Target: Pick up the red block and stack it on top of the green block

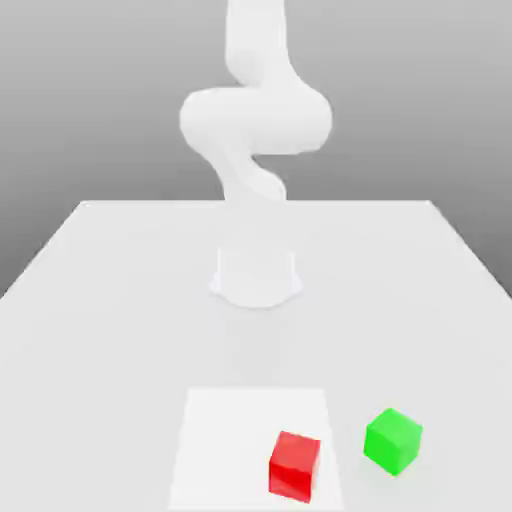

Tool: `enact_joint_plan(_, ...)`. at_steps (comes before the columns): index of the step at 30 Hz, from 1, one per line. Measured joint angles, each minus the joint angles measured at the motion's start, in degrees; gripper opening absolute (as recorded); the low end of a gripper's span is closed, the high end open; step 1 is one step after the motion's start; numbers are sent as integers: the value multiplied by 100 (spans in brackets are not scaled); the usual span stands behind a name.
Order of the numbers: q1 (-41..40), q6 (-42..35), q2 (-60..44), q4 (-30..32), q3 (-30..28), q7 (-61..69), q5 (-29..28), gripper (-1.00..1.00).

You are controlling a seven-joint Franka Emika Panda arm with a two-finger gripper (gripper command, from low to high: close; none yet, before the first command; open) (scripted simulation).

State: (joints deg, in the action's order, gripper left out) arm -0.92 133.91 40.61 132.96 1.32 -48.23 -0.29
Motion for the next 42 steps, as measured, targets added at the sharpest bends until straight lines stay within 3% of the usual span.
enact_joint_plan(16, -354, 1365, -3361, 756, 650, -1649, -343, 0)
enact_joint_plan(24, -216, 2068, -5009, 1109, 670, -2325, -354, 0)
enact_joint_plan(29, -35, 2878, -6048, 1000, 445, -2588, -622, 0)
enact_joint_plan(30, -9, 2968, -6156, 984, 413, -2605, -647, -100)
enact_joint_plan(37, -20, 2953, -6133, 988, 425, -2612, -654, -100)
enact_joint_plan(42, -117, 2197, -5223, 1137, 616, -2359, -333, -100)
